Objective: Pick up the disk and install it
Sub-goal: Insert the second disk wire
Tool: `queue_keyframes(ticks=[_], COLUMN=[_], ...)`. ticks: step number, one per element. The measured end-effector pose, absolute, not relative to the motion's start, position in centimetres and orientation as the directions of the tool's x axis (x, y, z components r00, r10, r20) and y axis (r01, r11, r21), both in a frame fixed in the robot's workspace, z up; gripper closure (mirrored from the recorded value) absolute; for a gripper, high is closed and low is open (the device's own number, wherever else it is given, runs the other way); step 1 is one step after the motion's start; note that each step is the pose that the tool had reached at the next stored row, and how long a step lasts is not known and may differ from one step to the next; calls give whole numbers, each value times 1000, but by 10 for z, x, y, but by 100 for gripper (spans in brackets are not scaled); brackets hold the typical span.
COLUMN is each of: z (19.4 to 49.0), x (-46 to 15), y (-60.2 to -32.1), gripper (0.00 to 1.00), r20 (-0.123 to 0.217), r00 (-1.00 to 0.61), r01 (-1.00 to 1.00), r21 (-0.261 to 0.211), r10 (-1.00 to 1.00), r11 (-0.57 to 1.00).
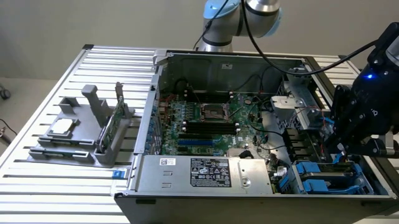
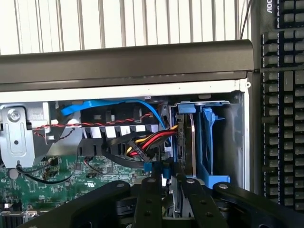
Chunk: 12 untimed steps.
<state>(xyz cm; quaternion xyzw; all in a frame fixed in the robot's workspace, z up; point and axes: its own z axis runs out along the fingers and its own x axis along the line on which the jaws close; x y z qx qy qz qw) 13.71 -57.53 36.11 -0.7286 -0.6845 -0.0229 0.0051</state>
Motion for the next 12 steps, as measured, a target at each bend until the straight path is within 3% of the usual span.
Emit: queue_keyframes(ticks=[1, 2, 12], z=[361, 360, 355], x=[137, 137, 137], y=[-575, -575, -576], gripper=[76, 83, 83], r20=[40, 40, 40], r00=[62, 62, 58], r01=[998, 998, 998], r21=[25, 26, 33], r10=[997, 997, 998], r11=[-63, -63, -59])
